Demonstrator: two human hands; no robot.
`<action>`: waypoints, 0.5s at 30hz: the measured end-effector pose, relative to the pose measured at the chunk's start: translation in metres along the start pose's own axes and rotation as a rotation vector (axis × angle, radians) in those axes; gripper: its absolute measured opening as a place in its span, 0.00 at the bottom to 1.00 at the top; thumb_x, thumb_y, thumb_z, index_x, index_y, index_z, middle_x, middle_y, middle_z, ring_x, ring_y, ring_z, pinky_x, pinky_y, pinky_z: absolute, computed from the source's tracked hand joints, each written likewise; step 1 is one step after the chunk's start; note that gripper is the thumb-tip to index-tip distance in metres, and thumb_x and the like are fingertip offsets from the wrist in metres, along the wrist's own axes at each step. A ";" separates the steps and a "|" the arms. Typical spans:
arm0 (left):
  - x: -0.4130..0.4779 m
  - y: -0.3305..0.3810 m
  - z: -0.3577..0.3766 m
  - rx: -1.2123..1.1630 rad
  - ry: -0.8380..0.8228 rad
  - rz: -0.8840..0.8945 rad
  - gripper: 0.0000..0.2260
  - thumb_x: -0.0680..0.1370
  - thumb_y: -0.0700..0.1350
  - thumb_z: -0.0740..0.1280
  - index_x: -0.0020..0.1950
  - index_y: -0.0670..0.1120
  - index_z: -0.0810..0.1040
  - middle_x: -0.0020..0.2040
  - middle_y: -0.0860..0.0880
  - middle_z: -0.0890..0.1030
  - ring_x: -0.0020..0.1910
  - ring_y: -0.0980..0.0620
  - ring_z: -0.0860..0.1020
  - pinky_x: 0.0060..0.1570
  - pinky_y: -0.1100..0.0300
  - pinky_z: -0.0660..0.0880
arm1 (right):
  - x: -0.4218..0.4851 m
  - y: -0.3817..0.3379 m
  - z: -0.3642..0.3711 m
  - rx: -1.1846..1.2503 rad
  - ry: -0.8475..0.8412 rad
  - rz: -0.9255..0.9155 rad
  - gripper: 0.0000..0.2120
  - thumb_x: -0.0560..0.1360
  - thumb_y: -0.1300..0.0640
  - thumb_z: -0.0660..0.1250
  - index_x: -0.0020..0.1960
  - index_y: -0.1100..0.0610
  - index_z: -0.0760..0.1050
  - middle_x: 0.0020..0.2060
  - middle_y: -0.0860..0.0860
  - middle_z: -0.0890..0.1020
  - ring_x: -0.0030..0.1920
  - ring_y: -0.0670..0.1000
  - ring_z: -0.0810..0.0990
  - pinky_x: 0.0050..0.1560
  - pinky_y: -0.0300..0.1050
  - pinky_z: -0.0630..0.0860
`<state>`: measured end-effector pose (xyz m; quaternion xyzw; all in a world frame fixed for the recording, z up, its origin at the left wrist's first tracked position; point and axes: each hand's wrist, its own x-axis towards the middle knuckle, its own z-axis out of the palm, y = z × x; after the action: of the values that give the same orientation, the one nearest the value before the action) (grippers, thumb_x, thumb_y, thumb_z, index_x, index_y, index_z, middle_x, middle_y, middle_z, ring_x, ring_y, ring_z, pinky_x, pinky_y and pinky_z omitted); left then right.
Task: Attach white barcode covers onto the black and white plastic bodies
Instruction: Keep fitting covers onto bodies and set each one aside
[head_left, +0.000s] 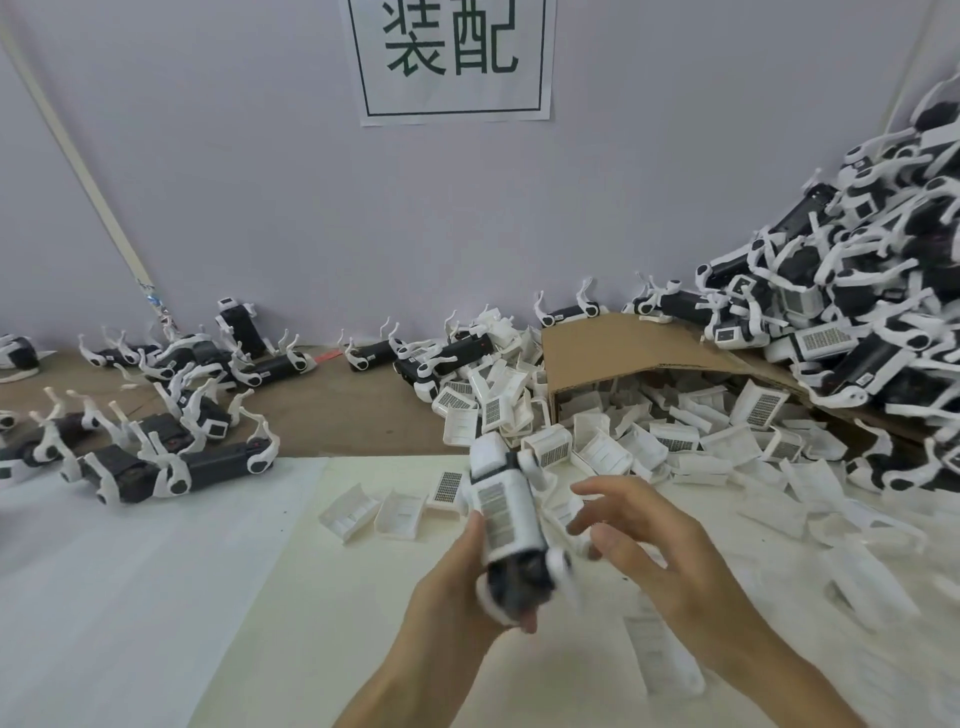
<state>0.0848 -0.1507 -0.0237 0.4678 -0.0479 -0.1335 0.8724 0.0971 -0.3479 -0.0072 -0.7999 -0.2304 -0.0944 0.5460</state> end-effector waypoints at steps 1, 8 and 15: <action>-0.001 0.000 0.002 0.001 -0.077 -0.003 0.19 0.75 0.55 0.68 0.59 0.45 0.85 0.48 0.39 0.82 0.34 0.44 0.79 0.34 0.54 0.76 | 0.000 0.000 0.001 0.048 -0.049 0.039 0.18 0.71 0.37 0.65 0.60 0.37 0.75 0.50 0.47 0.84 0.49 0.49 0.82 0.51 0.35 0.74; -0.004 -0.001 -0.003 0.016 -0.382 -0.074 0.20 0.86 0.55 0.50 0.74 0.56 0.72 0.73 0.52 0.73 0.73 0.49 0.70 0.70 0.41 0.66 | 0.000 0.008 0.012 -0.086 -0.077 0.099 0.28 0.67 0.32 0.67 0.65 0.30 0.66 0.57 0.35 0.79 0.58 0.41 0.78 0.56 0.34 0.71; -0.001 0.004 -0.011 0.031 -0.482 -0.036 0.22 0.87 0.48 0.48 0.82 0.52 0.52 0.82 0.46 0.58 0.79 0.43 0.59 0.76 0.34 0.50 | 0.000 0.007 0.011 -0.023 -0.042 0.049 0.25 0.72 0.37 0.67 0.69 0.31 0.68 0.58 0.38 0.81 0.58 0.44 0.80 0.54 0.34 0.75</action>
<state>0.0865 -0.1399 -0.0264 0.4367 -0.2482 -0.2561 0.8259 0.0988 -0.3402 -0.0169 -0.8134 -0.2213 -0.0668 0.5338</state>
